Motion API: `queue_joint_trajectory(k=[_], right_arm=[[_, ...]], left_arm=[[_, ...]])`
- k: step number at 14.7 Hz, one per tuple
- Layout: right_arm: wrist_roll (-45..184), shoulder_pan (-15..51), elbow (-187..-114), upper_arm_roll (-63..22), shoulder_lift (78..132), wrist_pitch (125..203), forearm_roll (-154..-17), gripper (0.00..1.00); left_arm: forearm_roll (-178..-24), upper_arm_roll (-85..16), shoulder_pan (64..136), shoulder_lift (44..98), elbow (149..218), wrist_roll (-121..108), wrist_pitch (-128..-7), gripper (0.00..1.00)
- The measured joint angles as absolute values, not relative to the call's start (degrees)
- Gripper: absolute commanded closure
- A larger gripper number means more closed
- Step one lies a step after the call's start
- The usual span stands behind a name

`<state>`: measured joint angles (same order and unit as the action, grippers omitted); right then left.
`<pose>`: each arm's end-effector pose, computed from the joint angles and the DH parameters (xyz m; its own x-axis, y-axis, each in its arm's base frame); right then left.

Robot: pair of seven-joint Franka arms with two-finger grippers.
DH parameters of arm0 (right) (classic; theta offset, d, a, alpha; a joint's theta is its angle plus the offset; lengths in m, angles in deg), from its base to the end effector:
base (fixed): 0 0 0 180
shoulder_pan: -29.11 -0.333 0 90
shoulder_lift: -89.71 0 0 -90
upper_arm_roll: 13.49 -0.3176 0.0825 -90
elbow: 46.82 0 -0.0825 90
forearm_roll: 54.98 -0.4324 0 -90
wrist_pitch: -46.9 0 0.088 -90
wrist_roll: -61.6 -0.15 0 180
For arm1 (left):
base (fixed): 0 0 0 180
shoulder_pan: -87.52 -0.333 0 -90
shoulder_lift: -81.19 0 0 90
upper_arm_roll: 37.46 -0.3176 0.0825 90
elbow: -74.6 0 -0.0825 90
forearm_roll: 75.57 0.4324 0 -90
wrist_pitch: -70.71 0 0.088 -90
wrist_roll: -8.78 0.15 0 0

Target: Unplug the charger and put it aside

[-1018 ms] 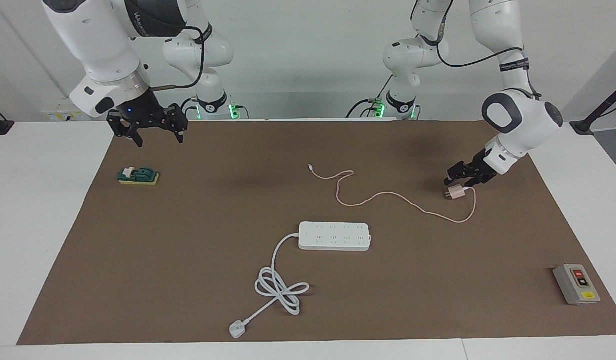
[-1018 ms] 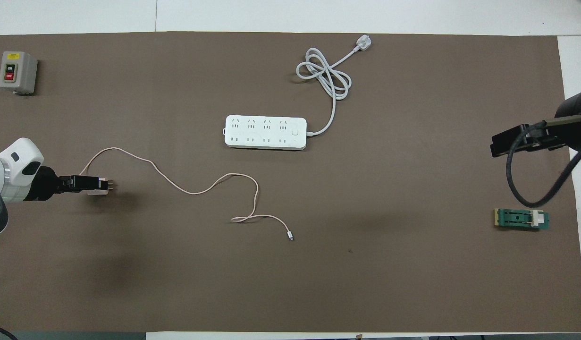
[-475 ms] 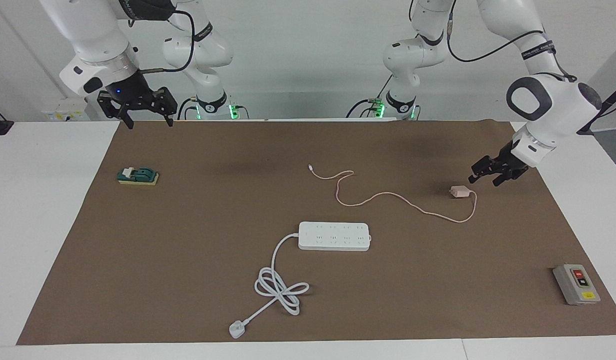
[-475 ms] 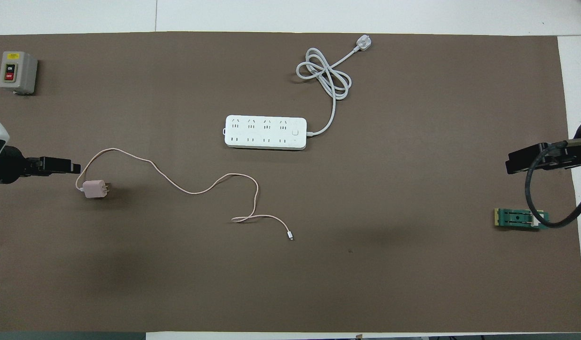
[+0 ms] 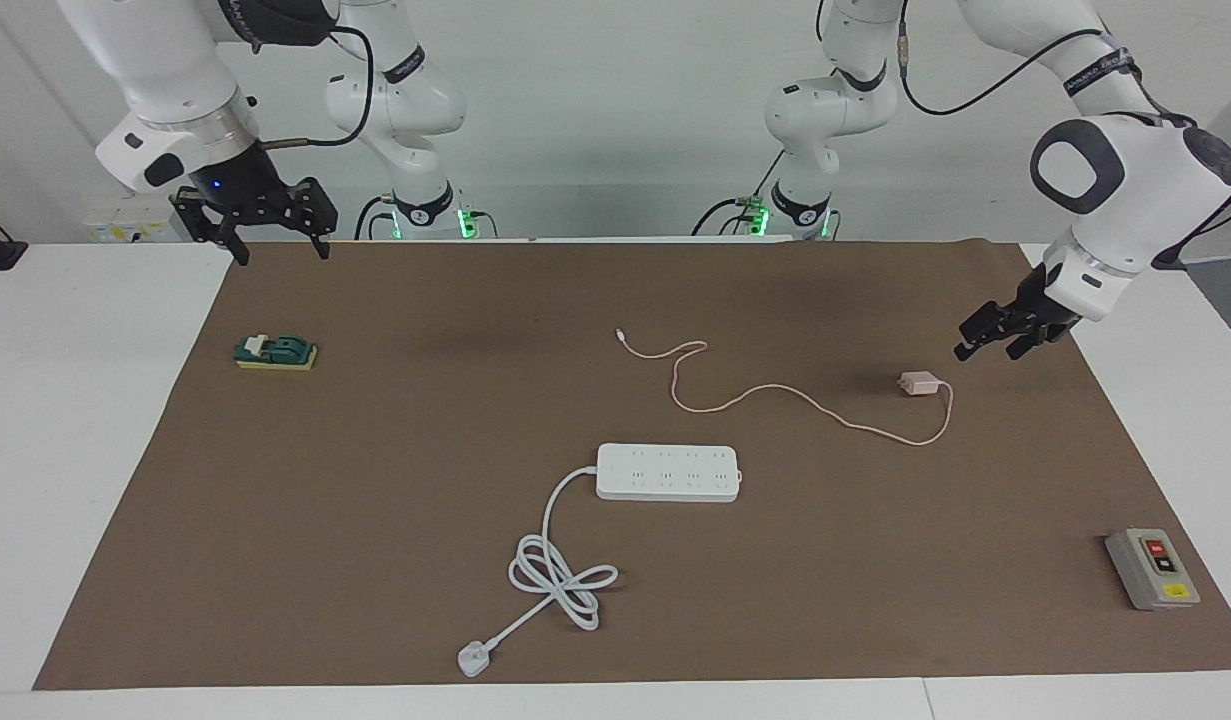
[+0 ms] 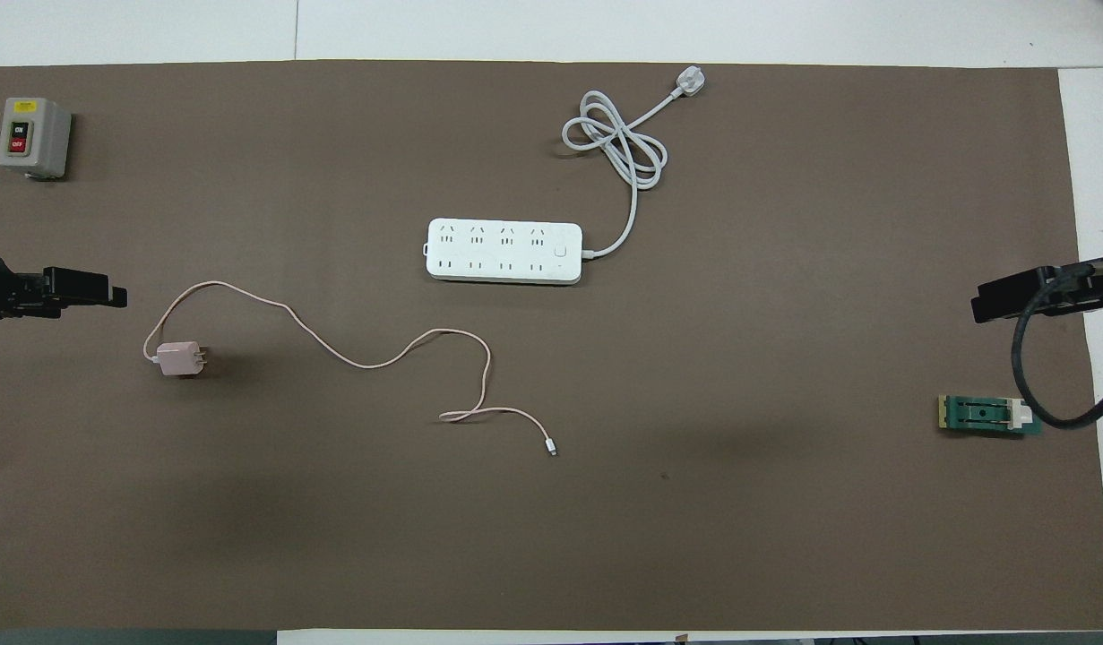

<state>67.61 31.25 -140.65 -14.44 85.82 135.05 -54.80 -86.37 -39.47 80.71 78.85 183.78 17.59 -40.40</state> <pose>0.5762 -0.0122 0.5857 0.9960 0.0839 -0.0315 0.0839 -0.9965 0.0010 0.6114 0.0742 0.4162 0.9975 0.0700 0.0137 0.0666 -0.9827 0.1729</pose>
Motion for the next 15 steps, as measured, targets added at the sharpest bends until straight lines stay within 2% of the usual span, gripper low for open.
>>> queue_joint_trajectory(k=[7, 15], right_arm=[[67.6, 31.2, -140.3, -14.5, 86.5, 134.9, -54.8, 0.00], [67.6, 31.2, -140.3, -14.7, 86.4, 133.9, -54.8, 0.00]], left_arm=[[-81.9, -39.3, 83.5, 80.0, 177.3, 10.6, -33.7, 0.00], [-74.6, -37.3, 85.1, 84.8, 171.9, 8.1, -23.4, 0.00]])
